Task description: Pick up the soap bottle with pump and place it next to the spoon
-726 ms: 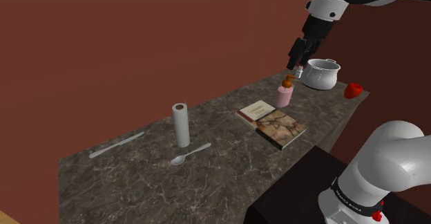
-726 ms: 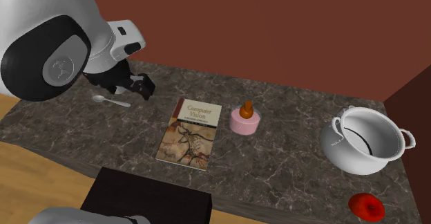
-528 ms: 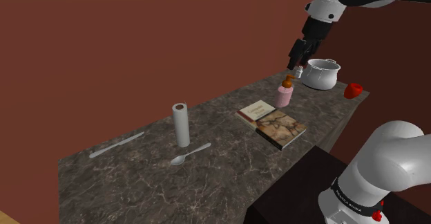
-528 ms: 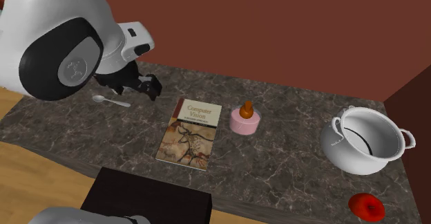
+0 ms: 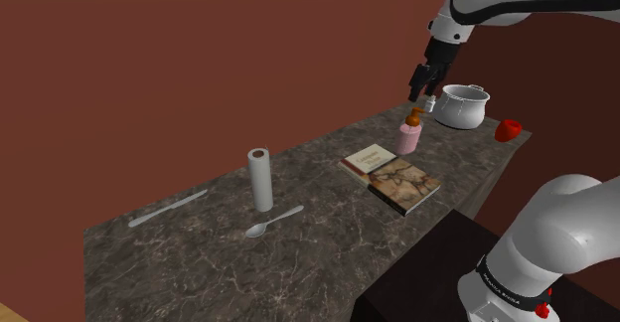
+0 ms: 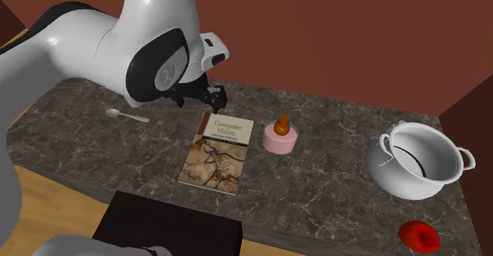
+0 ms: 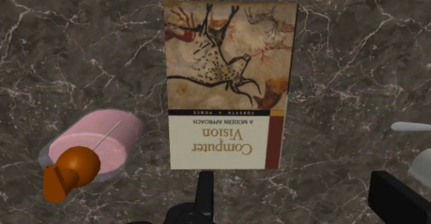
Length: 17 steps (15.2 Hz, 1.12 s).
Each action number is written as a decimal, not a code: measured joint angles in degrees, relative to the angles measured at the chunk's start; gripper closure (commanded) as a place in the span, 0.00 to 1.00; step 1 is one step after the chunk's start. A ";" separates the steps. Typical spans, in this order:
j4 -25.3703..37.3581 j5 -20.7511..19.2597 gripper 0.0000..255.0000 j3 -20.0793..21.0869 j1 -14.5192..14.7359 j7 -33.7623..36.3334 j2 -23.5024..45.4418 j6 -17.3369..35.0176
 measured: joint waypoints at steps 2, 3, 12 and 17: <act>1.11 -0.63 0.00 -1.89 -0.45 -2.00 3.19 1.52; 2.09 -0.77 0.00 -2.74 -0.56 -2.92 5.09 2.18; 10.56 -0.07 0.00 -10.43 -2.08 -12.15 21.47 7.44; 17.99 2.92 0.00 -13.77 -3.46 -17.79 32.35 8.96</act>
